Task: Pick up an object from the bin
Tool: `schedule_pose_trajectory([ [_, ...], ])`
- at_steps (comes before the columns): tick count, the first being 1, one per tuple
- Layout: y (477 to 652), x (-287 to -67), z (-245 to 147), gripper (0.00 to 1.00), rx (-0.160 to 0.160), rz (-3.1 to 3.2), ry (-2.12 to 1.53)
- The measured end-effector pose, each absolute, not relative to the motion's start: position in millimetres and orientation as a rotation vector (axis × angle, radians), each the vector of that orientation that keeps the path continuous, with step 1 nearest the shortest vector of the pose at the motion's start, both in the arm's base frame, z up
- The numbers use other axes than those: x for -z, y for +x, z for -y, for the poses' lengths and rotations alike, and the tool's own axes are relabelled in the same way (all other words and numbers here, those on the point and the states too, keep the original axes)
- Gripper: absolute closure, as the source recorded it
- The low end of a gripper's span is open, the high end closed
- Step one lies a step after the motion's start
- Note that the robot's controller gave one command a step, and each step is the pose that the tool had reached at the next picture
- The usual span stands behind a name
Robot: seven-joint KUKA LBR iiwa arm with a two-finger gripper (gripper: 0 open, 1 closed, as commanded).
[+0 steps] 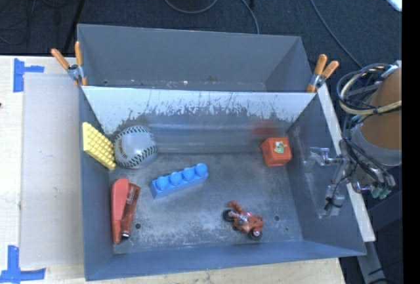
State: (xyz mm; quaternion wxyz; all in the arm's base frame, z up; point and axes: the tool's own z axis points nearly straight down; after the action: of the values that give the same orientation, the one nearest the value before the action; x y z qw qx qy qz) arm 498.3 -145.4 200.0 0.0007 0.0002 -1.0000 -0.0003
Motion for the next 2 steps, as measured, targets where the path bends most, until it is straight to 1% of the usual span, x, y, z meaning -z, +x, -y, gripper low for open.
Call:
schedule_pose_trajectory([
  [1,494.7,-163.9,122.5,0.00,-0.002,3.142,0.079],
  [2,484.8,-133.5,93.8,0.00,0.005,3.113,0.370],
])
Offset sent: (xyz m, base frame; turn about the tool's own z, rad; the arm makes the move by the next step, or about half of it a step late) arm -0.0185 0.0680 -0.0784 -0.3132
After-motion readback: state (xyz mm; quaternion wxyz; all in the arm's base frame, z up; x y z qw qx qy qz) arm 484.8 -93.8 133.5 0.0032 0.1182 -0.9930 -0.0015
